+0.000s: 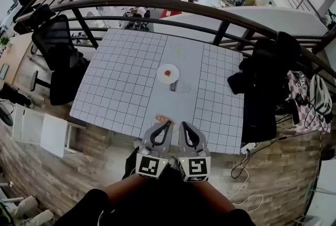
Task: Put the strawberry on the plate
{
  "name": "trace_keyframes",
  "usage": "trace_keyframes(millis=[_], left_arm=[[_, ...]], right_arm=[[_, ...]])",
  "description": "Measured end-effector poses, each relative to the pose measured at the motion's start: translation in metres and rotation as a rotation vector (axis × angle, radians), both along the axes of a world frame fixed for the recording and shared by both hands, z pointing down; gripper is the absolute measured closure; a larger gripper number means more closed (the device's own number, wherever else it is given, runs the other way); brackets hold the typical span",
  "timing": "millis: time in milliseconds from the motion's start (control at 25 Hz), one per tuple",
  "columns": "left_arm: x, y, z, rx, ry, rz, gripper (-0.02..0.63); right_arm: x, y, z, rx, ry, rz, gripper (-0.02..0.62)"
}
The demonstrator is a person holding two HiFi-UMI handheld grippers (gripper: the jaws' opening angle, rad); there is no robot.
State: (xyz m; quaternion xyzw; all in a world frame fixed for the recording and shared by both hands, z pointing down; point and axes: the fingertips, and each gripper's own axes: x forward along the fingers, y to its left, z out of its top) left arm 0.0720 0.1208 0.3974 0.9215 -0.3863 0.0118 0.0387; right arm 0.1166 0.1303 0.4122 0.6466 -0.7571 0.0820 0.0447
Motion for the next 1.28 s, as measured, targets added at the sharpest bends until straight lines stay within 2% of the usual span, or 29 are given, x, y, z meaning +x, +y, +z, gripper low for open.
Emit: trace_keyframes(millis=[200,400,1280], left_arm=[[0.003,0.011,-0.031,-0.005,0.016,-0.005,0.597],[0.001,0.005,-0.003,0.015,0.026,-0.005,0.597],[0.014,0.000,0.003,-0.016,0.055,-0.019,0.597]], right_arm=[[0.007,0.009,-0.024,-0.018,-0.014,-0.003,0.597],[0.006,0.003,0.006,-0.014,0.009,-0.003,0.597],[0.014,-0.001,0.005,-0.011,0.039,-0.025,0.597]])
